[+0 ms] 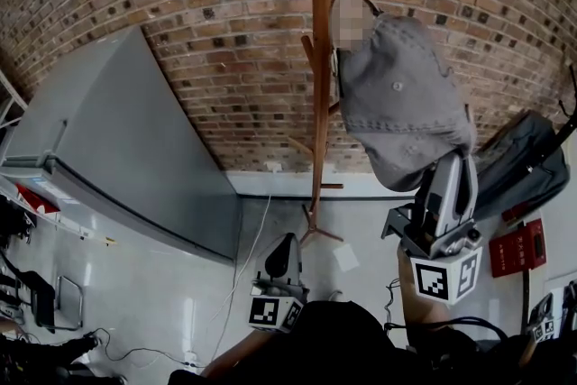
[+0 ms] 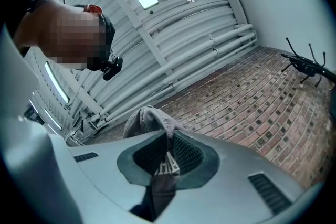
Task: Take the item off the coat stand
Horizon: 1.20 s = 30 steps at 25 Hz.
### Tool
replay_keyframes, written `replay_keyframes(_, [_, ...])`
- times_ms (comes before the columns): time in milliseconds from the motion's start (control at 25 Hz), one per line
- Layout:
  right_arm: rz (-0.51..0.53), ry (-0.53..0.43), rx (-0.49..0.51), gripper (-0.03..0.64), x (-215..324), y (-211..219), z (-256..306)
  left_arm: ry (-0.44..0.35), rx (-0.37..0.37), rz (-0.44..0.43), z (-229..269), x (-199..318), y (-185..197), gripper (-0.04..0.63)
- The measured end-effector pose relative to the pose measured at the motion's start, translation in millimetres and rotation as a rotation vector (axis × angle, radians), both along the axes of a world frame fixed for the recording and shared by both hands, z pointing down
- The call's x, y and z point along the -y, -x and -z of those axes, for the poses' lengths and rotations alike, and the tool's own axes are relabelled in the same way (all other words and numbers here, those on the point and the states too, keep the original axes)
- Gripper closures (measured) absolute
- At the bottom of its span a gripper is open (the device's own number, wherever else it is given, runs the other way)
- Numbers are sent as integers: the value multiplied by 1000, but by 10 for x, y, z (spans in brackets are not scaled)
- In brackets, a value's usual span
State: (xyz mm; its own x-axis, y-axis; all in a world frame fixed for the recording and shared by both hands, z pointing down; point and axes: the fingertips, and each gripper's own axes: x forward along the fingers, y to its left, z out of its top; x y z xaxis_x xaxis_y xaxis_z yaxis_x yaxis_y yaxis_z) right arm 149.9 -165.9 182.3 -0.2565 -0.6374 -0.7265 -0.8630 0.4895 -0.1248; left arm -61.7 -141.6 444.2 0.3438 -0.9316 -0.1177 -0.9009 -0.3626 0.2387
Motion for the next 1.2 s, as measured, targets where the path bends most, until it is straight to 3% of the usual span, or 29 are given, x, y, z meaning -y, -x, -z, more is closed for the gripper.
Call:
replay_keyframes(840, [55, 167, -53, 569, -38, 19, -877, -5, 8, -11, 79, -35, -38, 580])
replay_keyframes(1200, [29, 222, -155, 569, -99, 119, -1235, -10, -5, -7, 119, -38, -80, 580])
